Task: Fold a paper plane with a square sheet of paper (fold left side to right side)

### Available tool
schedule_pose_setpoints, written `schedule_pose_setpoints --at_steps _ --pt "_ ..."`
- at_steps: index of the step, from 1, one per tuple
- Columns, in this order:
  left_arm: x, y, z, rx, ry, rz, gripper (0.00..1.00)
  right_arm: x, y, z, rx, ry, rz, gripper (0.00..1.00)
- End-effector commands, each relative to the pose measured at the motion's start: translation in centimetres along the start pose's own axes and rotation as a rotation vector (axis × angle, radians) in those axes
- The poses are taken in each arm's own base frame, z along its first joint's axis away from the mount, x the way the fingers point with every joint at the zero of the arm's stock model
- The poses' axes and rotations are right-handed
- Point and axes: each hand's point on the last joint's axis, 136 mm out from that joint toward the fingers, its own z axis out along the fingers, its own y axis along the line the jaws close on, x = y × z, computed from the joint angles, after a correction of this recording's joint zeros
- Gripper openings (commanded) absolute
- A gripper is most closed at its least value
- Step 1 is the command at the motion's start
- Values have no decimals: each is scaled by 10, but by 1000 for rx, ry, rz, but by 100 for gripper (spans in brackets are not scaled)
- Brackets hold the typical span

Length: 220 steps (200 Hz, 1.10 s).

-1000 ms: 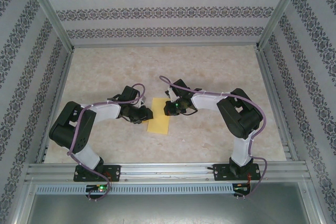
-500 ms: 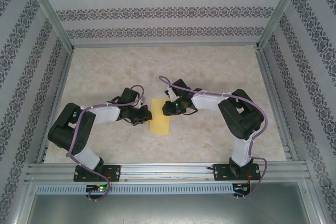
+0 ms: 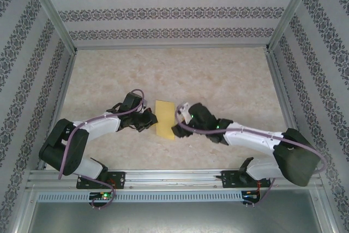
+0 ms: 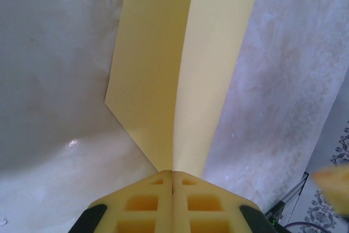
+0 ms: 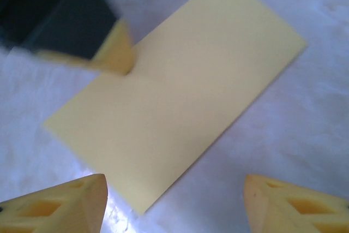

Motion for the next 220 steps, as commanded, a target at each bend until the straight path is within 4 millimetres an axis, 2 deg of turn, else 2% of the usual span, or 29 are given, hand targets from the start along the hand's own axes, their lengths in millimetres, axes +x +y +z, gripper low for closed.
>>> schedule_pose_setpoints --at_steps 1,29,45,79,111,167,220 --pt "3 0 -1 -8 -26 -48 0 -5 11 -3 90 -114 -249 67" --pt "4 -6 0 1 -22 -53 0 12 38 5 142 -116 -474 68" --pt "4 -7 2 4 -23 -57 0 16 43 13 203 -98 -555 69" --pt "10 -6 7 -5 -12 -59 0 14 50 29 244 -88 -586 70" --pt "13 -5 11 0 -9 -67 0 3 53 38 276 -111 -577 68" --pt "14 -5 15 -1 -8 -67 0 -5 56 48 274 -122 -536 48" --pt "15 -4 17 4 -4 -75 0 -2 53 53 259 -111 -482 36"
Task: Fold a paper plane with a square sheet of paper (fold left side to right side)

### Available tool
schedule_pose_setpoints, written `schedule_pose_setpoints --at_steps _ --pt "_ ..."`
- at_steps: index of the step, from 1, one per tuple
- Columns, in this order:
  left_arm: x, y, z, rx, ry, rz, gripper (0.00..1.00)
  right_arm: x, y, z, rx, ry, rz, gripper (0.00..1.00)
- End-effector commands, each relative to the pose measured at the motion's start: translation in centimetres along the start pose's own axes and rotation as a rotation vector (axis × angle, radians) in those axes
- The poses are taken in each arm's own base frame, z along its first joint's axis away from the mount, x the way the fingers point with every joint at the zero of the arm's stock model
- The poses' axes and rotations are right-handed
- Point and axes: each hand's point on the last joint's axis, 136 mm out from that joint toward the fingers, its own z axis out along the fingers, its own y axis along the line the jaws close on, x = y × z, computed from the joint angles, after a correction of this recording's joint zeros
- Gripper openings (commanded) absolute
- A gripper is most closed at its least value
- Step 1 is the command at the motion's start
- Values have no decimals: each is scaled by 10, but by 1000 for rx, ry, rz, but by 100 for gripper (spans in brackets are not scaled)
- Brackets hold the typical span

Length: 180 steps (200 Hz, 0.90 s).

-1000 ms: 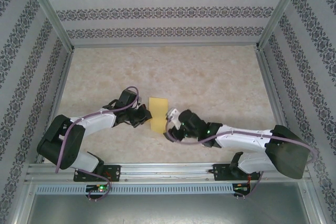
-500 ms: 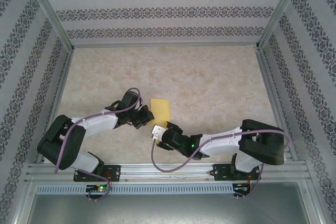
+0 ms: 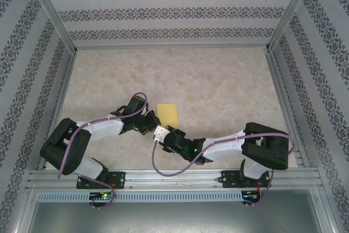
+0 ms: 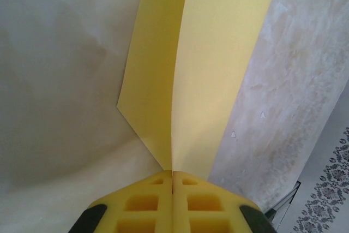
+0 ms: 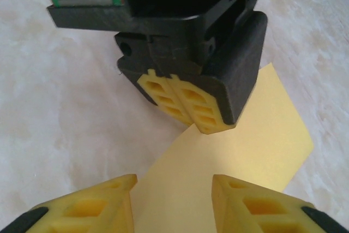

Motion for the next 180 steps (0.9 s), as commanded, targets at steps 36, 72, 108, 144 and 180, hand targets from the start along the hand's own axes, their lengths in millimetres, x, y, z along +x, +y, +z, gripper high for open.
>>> schedule_pose_setpoints --at_steps 36,72,108,144,180 --pt "3 -1 5 14 2 -5 0 -3 -2 10 -3 9 77 23" --pt "3 -3 4 12 3 13 6 3 -1 10 -36 27 126 1" --pt "-1 -6 -8 -35 10 88 34 11 -2 7 -101 38 230 0" --pt "-12 -9 -29 -53 -7 153 40 17 -8 3 -170 38 375 0" --pt "-22 -23 -34 -68 15 305 35 13 -6 0 -254 20 481 0"
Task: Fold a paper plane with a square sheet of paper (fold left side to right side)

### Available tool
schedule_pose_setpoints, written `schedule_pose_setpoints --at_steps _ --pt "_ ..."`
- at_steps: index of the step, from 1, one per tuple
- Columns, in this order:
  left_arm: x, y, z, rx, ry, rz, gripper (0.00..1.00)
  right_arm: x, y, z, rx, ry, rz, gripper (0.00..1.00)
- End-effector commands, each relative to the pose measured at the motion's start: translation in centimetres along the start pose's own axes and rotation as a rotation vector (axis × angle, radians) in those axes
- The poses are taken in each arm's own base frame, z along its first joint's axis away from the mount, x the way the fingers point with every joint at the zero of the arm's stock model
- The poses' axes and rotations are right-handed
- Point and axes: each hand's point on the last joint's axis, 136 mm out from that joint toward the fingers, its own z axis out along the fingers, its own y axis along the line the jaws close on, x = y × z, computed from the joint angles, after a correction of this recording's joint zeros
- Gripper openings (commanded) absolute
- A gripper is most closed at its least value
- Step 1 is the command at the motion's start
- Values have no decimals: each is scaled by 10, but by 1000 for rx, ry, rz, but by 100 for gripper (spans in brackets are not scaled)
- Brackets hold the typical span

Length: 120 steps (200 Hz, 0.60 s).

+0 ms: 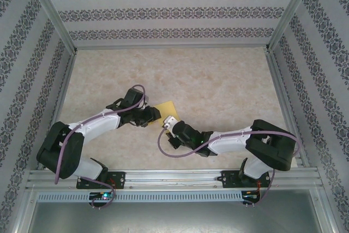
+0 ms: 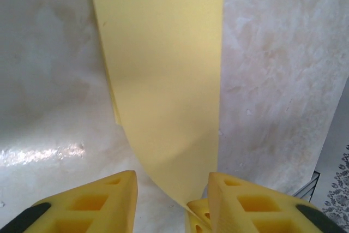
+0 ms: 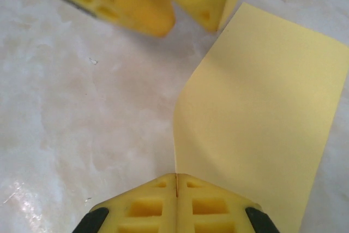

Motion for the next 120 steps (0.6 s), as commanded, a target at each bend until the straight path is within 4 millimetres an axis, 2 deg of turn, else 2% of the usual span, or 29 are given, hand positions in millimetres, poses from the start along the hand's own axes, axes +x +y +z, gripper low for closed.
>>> schedule_pose_setpoints --at_steps 1,25,50,86,120 --pt "-3 -3 -6 -34 38 143 35 -6 13 -4 -112 -22 108 0" --pt "-13 -18 4 -10 69 223 29 -8 14 -3 -149 -19 158 0" --pt "-25 -22 23 -15 104 289 23 -8 16 -1 -184 -16 201 0" --pt "-33 -16 56 -32 178 331 18 -7 16 3 -209 -4 255 0" --pt "-36 -5 76 -61 219 351 14 -6 16 6 -223 3 280 0"
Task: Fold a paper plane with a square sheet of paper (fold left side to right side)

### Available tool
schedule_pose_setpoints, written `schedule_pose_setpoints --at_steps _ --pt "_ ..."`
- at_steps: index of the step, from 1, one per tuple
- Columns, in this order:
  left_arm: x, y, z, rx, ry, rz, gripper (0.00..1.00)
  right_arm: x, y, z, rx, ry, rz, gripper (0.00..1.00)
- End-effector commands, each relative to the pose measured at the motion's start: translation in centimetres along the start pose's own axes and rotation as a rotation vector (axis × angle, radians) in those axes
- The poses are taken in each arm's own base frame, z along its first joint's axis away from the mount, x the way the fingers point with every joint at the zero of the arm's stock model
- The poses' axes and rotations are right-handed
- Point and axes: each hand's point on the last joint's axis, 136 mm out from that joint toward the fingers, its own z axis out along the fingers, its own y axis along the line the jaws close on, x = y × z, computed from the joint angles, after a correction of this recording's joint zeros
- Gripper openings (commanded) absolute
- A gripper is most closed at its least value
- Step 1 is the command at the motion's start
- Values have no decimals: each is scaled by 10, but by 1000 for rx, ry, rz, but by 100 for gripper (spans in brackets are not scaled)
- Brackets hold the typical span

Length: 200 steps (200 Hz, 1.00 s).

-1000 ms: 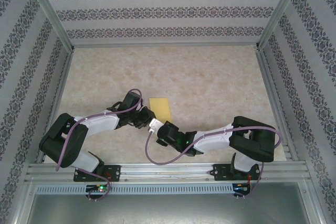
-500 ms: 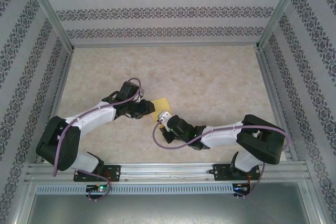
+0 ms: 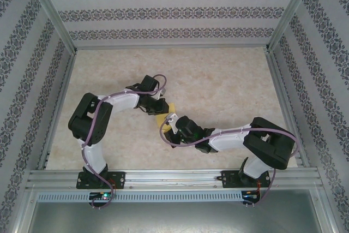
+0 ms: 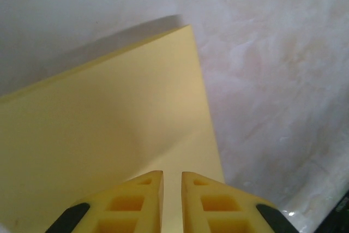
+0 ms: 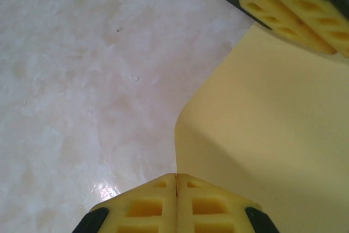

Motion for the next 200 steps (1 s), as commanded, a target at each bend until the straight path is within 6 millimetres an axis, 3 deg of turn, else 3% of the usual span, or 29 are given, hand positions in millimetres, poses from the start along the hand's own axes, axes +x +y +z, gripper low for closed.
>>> schedule_pose_setpoints --at_steps 1,105,161,200 --pt "0 4 5 -7 42 51 14 0 3 2 -35 -2 43 0" --pt "24 42 27 -104 120 57 7 0 -23 3 -53 18 225 0" --pt "23 43 27 -112 119 63 7 2 -47 2 -21 35 328 0" --pt "20 39 26 -109 113 71 7 0 -53 3 -6 37 309 0"
